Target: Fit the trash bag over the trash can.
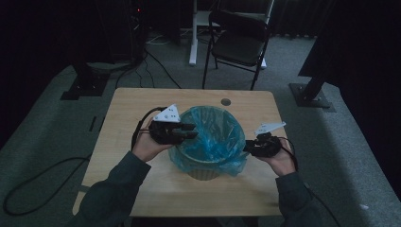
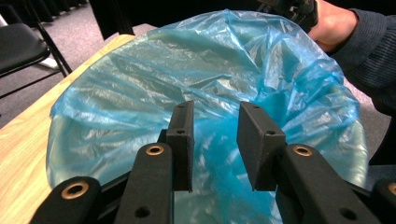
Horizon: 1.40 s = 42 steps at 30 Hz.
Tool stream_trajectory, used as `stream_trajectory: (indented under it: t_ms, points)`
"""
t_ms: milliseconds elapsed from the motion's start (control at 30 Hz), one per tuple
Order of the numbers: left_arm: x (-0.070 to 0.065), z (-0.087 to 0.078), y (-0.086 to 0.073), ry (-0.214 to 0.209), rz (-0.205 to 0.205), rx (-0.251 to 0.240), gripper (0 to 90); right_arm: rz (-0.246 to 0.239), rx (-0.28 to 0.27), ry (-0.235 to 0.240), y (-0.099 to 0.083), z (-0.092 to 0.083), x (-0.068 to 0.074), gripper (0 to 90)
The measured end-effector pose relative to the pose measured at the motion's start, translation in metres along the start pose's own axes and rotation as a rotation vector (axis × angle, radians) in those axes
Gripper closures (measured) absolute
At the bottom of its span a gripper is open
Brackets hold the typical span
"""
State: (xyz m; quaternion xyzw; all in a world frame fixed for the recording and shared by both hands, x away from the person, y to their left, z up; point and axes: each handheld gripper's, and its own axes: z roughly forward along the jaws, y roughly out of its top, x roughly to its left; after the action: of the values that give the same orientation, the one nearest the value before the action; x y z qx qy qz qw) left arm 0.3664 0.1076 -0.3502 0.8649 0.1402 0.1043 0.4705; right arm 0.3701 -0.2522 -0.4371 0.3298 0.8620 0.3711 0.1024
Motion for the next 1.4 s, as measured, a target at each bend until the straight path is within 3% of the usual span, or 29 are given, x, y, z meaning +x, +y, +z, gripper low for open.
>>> stream_trajectory:
  t_ms: [400, 467, 700, 900, 1000, 1067, 1300, 1400]
  points:
    - [0.009, 0.018, 0.024, -0.021, 0.058, 0.064, 67.5, -0.008, 0.013, 0.015, 0.001, 0.004, 0.001, 69.1]
    - [0.012, 0.026, 0.029, -0.057, 0.068, 0.080, 67.5, -0.009, 0.013, 0.016, 0.001, 0.005, 0.000, 69.1]
    - [0.009, 0.041, 0.040, -0.077, 0.098, 0.110, 67.5, -0.007, 0.011, 0.015, -0.001, 0.004, -0.001, 69.1]
    - [0.006, 0.063, 0.048, -0.102, 0.134, 0.197, 67.3, -0.006, 0.012, 0.015, -0.002, 0.004, -0.001, 69.1]
    - [0.005, 0.067, 0.048, -0.099, 0.142, 0.213, 67.3, -0.007, 0.010, 0.015, -0.001, 0.004, -0.001, 69.1]
    - [0.003, 0.081, 0.050, -0.073, 0.181, 0.317, 67.2, -0.006, 0.009, 0.016, -0.002, 0.003, -0.001, 69.1]
    - [0.003, 0.090, 0.049, -0.027, 0.215, 0.398, 67.0, -0.007, 0.008, 0.016, -0.002, 0.003, -0.001, 69.1]
    - [0.004, 0.091, 0.049, -0.022, 0.217, 0.410, 66.5, -0.007, 0.008, 0.016, -0.002, 0.003, -0.001, 69.1]
